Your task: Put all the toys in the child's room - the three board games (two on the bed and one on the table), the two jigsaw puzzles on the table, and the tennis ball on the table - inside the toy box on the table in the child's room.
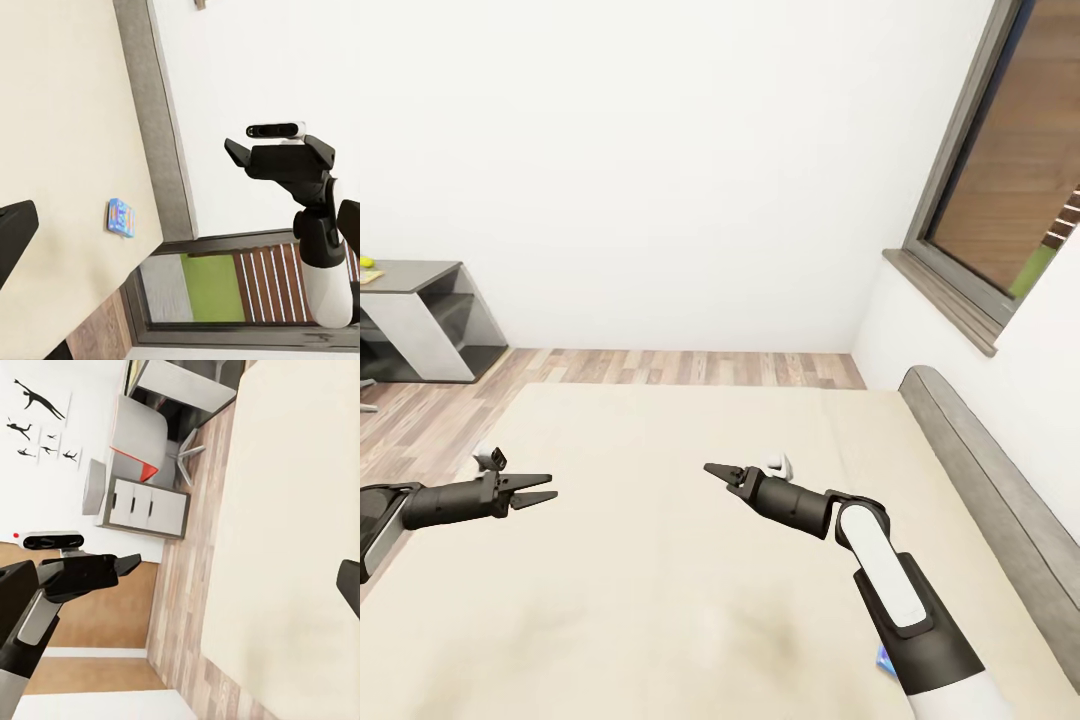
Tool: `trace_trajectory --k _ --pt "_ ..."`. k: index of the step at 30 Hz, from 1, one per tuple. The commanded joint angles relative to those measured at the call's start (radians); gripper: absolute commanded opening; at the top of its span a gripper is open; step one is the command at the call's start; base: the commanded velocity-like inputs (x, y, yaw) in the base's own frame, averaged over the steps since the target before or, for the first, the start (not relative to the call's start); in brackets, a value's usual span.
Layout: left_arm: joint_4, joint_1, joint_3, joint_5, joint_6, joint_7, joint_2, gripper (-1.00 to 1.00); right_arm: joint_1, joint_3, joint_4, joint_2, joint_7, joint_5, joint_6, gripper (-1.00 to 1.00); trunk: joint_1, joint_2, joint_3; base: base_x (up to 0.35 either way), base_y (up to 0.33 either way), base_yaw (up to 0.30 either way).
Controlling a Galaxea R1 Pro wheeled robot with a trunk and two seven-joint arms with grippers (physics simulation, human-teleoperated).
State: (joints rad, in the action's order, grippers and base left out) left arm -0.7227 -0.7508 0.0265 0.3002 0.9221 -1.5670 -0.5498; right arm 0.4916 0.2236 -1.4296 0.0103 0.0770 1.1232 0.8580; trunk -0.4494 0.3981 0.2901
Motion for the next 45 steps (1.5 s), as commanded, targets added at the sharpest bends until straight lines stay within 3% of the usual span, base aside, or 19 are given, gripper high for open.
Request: trace_trajectory --k 1,37,45 --pt "0.000 -0.001 0.003 0.002 0.011 -0.004 -0.001 1.00 0.001 -0.001 0.000 0.000 0.007 -0.008 0.004 1.00 -0.001 0.002 0.002 -0.009 0.000 0.000" --pt "0.000 -0.001 0.004 0.001 0.011 -0.004 -0.001 1.00 0.001 -0.003 -0.001 0.000 0.010 -0.008 0.004 1.00 -0.001 0.002 0.002 -0.005 -0.031 0.000" --pt "0.000 -0.001 0.004 0.001 0.011 -0.004 -0.001 1.00 0.001 -0.003 -0.002 0.000 0.010 -0.008 0.004 1.00 -0.001 0.002 0.002 0.000 -0.168 0.000"
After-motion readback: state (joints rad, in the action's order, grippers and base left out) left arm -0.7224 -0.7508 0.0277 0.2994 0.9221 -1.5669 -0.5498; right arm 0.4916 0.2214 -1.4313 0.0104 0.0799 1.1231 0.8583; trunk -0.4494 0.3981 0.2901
